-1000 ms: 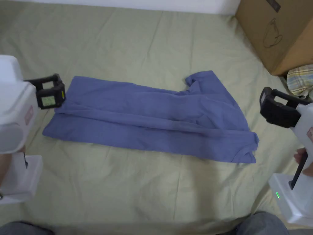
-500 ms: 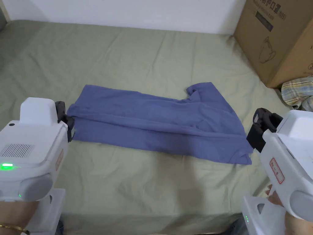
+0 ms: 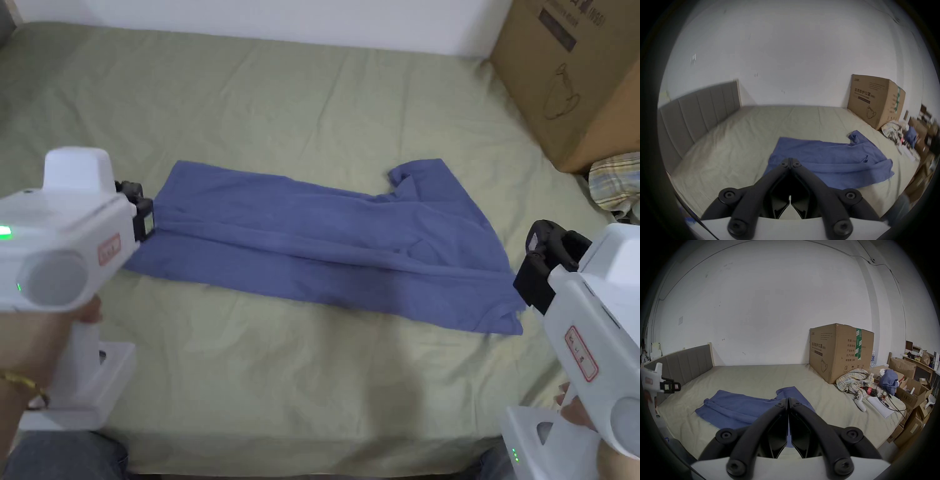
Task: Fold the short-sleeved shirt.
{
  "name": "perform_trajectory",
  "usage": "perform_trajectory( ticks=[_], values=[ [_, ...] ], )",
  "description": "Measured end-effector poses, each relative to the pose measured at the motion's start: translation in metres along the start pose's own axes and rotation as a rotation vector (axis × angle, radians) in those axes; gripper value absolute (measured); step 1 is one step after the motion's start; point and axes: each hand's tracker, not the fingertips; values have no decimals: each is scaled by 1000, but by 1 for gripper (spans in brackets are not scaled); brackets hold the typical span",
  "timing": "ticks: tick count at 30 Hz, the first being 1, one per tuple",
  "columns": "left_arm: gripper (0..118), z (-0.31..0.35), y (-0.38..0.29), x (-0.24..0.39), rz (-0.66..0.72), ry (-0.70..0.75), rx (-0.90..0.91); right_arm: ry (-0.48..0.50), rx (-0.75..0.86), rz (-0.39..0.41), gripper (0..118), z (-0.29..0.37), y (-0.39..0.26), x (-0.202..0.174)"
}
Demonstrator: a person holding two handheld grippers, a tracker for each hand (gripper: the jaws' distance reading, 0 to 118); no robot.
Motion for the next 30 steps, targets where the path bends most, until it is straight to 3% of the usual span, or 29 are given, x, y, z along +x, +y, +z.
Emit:
perform_trajectory(
  ticks=[1,5,6,10,15,18,20,22,24,27,30],
  values=[
    [11,-13,7,-7,40,-6,-58,-1,-4,6,0,0,1,-3],
    [93,-69,21,-29,62,18,-294,6,-27,18,0,-12,2,-3],
    [104,-83,20,-31,32,51,-357,8,-35,18,0,-16,1,-2],
    [113,-136,5,-40,-65,115,-517,4,-70,32,0,-30,-3,-5],
    [110,-188,-19,-54,-6,154,-686,-14,-116,62,0,-45,-7,-12],
    [92,-205,-28,-55,-4,171,-700,-26,-140,77,0,-53,-10,-8],
    [73,-212,-33,-53,-22,178,-713,-31,-148,76,0,-57,-12,-7],
    [27,-213,-37,-52,-20,119,-755,-35,-161,79,0,-61,-13,-8],
    [5,-212,-38,-47,16,94,-745,-40,-167,86,0,-62,-14,-8],
    [2,-212,-36,-42,-35,103,-753,-37,-176,81,0,-62,-14,-10],
    [1,-202,-25,-47,7,101,-715,-38,-186,84,0,-60,-14,-3]
  ],
)
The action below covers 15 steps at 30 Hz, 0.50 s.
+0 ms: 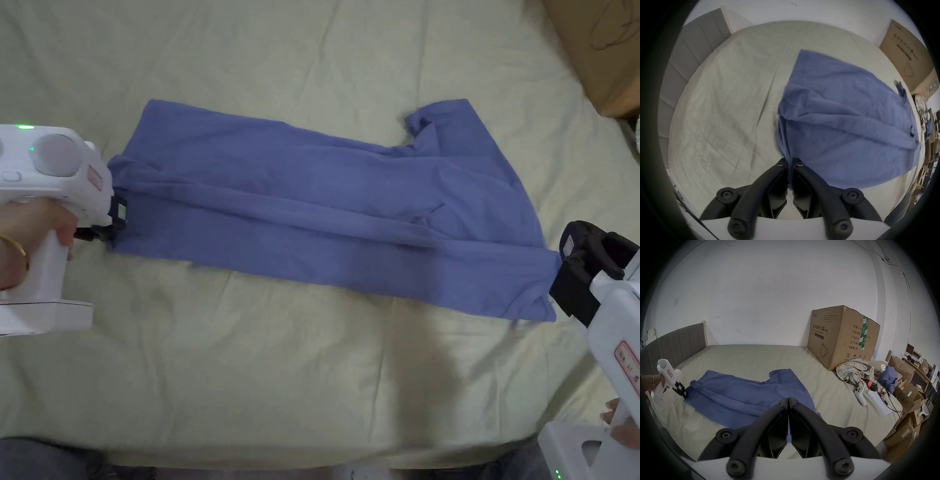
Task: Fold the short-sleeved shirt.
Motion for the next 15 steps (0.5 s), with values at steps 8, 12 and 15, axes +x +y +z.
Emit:
perform_trajectory(
  ticks=[8,12,15],
  values=[
    [1,54,1,-3,23,-71,157,-36,-380,-195,30,-55,0,59],
    [1,69,1,0,37,-86,186,-22,-609,-193,96,-105,-22,73],
    [1,71,0,1,38,-77,185,-93,-681,-156,96,-135,-40,70]
  ],
)
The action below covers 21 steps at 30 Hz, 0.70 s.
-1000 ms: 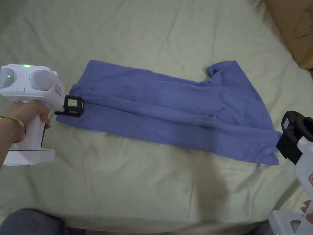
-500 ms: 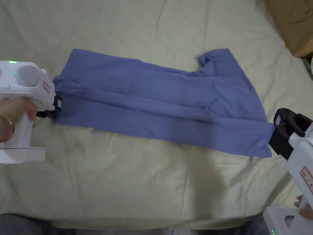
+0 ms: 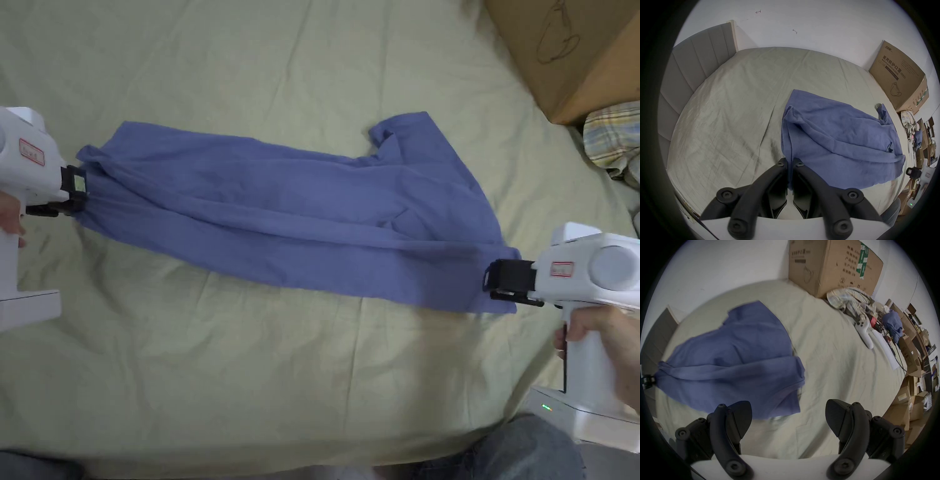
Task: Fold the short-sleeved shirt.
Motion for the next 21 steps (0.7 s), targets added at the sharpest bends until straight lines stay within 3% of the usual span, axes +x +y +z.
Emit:
perform_trajectory(
  ticks=[2,5,7,9,10,11,12,14,16,21],
  values=[
    [1,-5,2,-3,-1,6,-10,-18,-38,-36,95,-17,2,-2],
    [1,-12,0,-6,8,15,-27,40,-74,-114,84,-30,2,-4],
    [1,-16,-1,-9,21,19,-37,66,-69,-122,78,-35,2,-8],
    [1,-19,-4,-10,30,24,-47,52,-78,-105,56,-41,3,-11],
    [1,-20,-5,-11,34,25,-51,45,-82,-92,39,-43,3,-13],
    [1,-21,-7,-12,35,26,-56,51,-91,-81,12,-44,4,-13],
    [1,-22,-8,-13,37,28,-66,66,-95,-85,6,-43,6,-12],
    [1,-22,-10,-15,54,36,-75,68,-115,-101,5,-35,12,-13],
    [1,-19,-10,-20,87,26,-68,86,-111,-26,5,-24,18,-10],
    [1,8,-11,-30,152,-30,-29,165,-71,-80,5,20,36,14]
  ],
)
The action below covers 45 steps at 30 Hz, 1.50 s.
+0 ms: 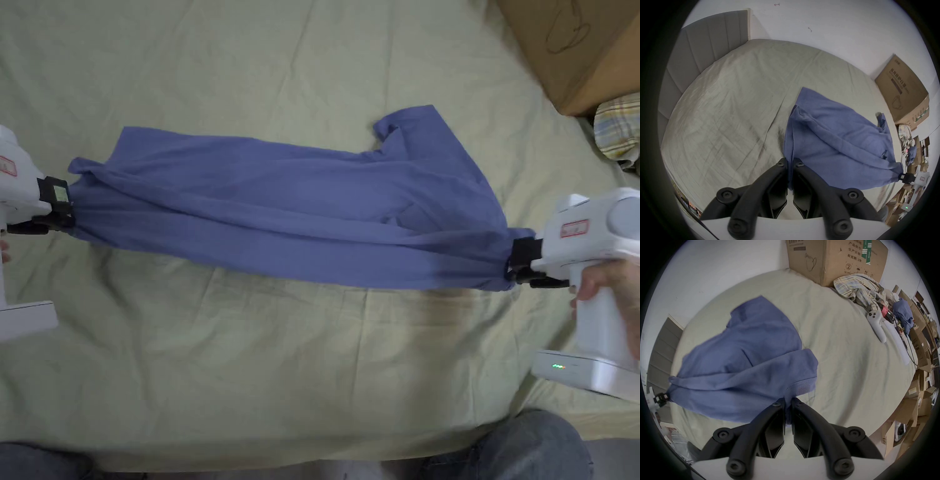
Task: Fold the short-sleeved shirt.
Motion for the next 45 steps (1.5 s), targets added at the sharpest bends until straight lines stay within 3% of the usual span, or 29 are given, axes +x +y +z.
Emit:
perform_trajectory(
  ticks=[8,18,19,21,22,23,24,26,29,34,39,40,42,43,44,45],
  values=[
    [1,54,-56,-32,74,-115,81,1,62,66,5,53,-22,13],
    [2,36,-167,-54,132,-63,-41,-45,-14,69,5,20,-101,25],
    [7,34,-171,-56,143,-59,-39,-50,-19,59,6,16,-102,29],
    [43,36,-170,-55,170,-21,-31,-51,-8,13,24,16,-106,30],
    [66,39,-168,-56,150,29,-19,-64,-2,12,44,19,-105,29],
    [89,44,-163,-57,122,54,9,-86,16,23,74,22,-103,31],
    [101,52,-158,-55,110,68,44,-100,34,46,88,28,-100,32],
    [109,72,-143,-53,104,64,144,-108,118,70,95,49,-96,30],
    [109,104,-127,-37,57,45,307,-68,290,87,95,88,-89,23],
    [109,144,-134,12,-93,66,645,-22,738,116,96,149,-104,-9],
    [102,156,-160,61,-245,105,859,-7,1004,173,111,175,-133,-42],
    [97,151,-164,65,-269,98,884,-1,1019,185,111,177,-138,-48],
    [70,152,-170,74,-297,67,885,18,1025,188,110,179,-145,-54],
    [53,153,-172,77,-304,51,876,34,1023,190,109,179,-147,-57],
    [31,152,-174,81,-304,27,868,56,1024,190,103,180,-150,-59],
    [18,151,-175,83,-298,21,866,64,1029,194,93,180,-152,-61]
  ],
)
